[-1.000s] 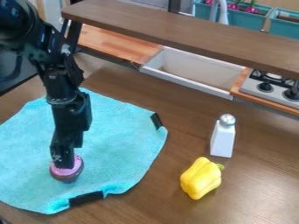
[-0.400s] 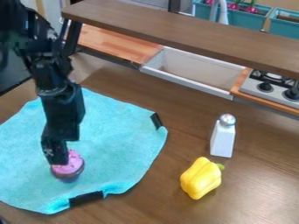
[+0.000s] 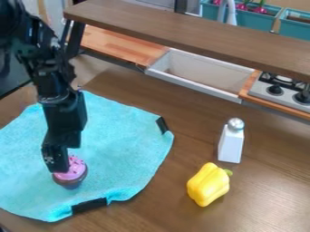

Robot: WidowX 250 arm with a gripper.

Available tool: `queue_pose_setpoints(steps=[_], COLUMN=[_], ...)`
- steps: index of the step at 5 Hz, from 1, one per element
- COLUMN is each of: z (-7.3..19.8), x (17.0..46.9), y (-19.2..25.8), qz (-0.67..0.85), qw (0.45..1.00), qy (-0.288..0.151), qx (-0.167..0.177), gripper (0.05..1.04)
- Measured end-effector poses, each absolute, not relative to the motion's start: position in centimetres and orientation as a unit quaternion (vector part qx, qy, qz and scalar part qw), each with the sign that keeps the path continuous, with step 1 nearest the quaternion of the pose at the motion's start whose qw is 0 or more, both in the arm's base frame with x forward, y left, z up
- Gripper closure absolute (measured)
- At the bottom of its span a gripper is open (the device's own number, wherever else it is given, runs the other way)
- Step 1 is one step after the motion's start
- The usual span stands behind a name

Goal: Remove the pink figure from the edge of the cloth

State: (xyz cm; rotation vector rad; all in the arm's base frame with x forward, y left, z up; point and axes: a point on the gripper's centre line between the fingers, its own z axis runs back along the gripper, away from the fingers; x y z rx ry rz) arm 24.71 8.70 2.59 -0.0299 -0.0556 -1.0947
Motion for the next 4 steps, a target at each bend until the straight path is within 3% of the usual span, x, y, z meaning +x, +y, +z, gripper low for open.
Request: queue_pose_setpoints(steps=[2,3,4], z=[1.16,0.85,0.86], x=[24.92,24.82,24.77], y=[8.26,8.09,8.11], qz=[-0.527,-0.520,-0.519], qw=[0.849,0.853,0.854], qy=[-0.019,-0.020,-0.022], qx=[-0.014,-0.024,-0.028], gripper=[0.125,0.296,0.296])
